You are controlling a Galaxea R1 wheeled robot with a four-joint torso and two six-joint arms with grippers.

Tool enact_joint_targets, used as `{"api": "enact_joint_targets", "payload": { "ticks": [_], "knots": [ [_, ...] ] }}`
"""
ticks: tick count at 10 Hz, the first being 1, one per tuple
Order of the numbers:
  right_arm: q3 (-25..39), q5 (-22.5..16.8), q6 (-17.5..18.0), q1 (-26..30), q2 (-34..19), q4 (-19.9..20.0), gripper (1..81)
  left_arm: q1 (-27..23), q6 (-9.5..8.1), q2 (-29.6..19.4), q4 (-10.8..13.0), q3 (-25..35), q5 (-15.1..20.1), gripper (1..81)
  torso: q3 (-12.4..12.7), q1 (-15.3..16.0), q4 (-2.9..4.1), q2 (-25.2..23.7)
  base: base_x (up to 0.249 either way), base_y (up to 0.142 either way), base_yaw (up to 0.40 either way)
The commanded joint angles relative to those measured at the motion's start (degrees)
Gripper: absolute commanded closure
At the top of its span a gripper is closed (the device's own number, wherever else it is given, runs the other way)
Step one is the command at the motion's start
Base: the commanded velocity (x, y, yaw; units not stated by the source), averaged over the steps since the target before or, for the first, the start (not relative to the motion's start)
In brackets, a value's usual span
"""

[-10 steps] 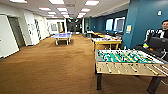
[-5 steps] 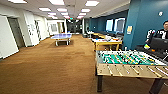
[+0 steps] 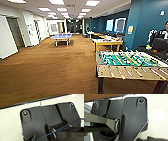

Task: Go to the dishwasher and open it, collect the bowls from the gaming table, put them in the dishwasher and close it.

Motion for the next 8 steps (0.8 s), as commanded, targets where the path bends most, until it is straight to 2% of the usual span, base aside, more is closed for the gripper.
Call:
{"api": "enact_joint_targets", "payload": {
  "ticks": [1,8],
  "knots": [
    [0.00,-2.82,-0.09,2.80,-0.15,0.32,1.0,-3.28,-0.11,-0.23,-0.11,-0.13,2.88,1.0,0.00,0.00,0.00,0.00,0.136,0.000,0.000],
    [0.00,-2.82,-0.09,2.63,-0.15,0.32,1.0,-3.28,-0.11,-0.05,-0.11,-0.13,2.88,1.0,0.00,0.02,0.00,0.00,0.141,0.000,0.000]
  ]
}}
